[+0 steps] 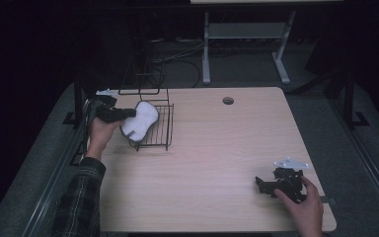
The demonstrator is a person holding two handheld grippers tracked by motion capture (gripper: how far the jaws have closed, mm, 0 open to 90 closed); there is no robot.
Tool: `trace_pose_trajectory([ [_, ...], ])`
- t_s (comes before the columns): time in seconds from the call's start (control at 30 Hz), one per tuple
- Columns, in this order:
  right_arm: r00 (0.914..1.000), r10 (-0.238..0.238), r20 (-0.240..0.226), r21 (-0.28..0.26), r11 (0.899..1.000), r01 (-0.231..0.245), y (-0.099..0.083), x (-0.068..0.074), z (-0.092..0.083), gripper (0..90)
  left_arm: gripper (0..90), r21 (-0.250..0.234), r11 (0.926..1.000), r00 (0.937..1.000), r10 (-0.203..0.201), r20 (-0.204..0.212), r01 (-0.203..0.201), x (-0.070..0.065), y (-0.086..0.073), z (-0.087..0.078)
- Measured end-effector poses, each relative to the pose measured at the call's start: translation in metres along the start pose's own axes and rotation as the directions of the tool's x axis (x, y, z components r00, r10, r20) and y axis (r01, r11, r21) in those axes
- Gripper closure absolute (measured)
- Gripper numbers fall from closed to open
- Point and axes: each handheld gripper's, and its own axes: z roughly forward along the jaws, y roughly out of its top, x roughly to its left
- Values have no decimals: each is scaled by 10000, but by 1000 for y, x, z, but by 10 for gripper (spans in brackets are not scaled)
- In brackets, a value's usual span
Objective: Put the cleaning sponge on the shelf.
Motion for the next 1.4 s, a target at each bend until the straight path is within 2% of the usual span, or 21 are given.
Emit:
trace_pose_trajectory([
  [0.17, 10000, -2, 2, 3, 10000, 2, 0, 0, 0, 0, 734, -25, 10000, 10000, -38, -50, 38, 0, -1, 1],
  [0.3, 10000, -1, -2, 1, 10000, 1, 0, 0, 0, 0, 687, 168, 9998, 9999, -98, -38, 99, 1, -2, 4],
  [0.5, 10000, -1, 2, 6, 10000, 1, 0, 0, 0, 0, 611, 91, 9998, 9997, -153, -197, 154, 1, -2, 3],
  [0.7, 10000, 3, -1, 0, 10000, -3, 0, 0, 0, 0, 561, 127, 9998, 9998, -137, -124, 139, -1, -2, 2],
  [0.83, 10000, 3, 1, 5, 10000, -3, 0, 0, 0, 0, 545, -1, 10000, 9999, 96, -133, -96, -5, -3, 0],
  [0.97, 10000, 1, 0, 1, 10000, -1, 0, 0, 0, 0, 517, 50, 9999, 9999, 129, 26, -129, -9, -10, -2],
  [1.23, 10000, 2, -1, 1, 10000, -2, 0, 0, 0, 0, 369, 92, 9973, 9973, 733, 33, -734, -20, -26, -12],
  [1.33, 10000, 3, 0, -4, 10000, -3, 0, 0, 0, 0, 328, 185, 9973, 9975, 706, 24, -706, -24, -29, -17],
  [1.4, 10000, 1, -1, -6, 10000, -1, 0, 0, 0, 0, 298, 292, 9959, 9963, 860, 23, -860, -27, -32, -22],
])
